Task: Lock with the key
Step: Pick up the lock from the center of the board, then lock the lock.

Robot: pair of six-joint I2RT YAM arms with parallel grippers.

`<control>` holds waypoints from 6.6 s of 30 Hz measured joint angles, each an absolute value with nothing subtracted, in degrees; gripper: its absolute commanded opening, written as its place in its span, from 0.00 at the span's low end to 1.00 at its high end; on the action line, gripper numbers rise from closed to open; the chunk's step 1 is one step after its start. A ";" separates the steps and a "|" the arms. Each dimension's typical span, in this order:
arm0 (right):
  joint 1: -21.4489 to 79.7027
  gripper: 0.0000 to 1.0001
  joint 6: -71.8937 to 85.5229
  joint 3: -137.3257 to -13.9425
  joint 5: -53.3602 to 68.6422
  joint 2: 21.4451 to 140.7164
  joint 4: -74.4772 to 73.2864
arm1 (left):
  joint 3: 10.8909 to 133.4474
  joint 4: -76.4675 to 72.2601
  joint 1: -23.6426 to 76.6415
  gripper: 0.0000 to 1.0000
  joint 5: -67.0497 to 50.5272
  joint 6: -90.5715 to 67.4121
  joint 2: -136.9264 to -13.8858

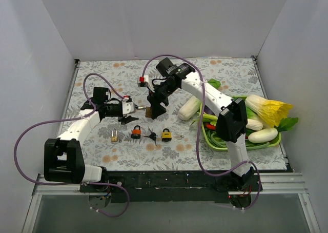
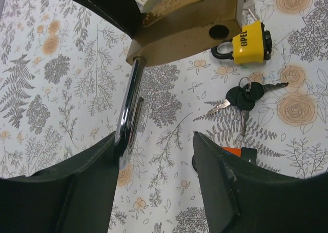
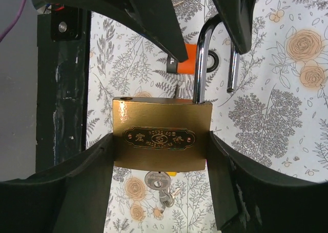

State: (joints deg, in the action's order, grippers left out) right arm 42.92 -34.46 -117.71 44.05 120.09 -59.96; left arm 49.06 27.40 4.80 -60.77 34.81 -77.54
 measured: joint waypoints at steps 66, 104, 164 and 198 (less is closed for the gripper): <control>38.13 0.74 -25.34 -81.47 51.90 97.43 -20.08 | 58.06 36.05 8.01 0.00 -65.84 9.04 -69.95; 40.23 0.01 -21.12 -81.95 51.11 95.88 -25.63 | 65.32 44.42 7.62 0.39 -66.89 -0.01 -68.47; 44.01 0.01 -13.47 -83.61 44.53 93.49 -34.83 | 52.12 27.55 14.02 0.00 -59.72 -26.28 -64.25; 44.77 0.01 -12.27 -78.39 51.96 87.11 -23.03 | 48.88 16.32 12.25 0.57 -68.53 -37.19 -58.96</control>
State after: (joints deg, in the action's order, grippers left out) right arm 44.77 -12.27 -78.39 51.96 87.11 -23.03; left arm 48.88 16.32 12.25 -68.53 -37.19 -58.96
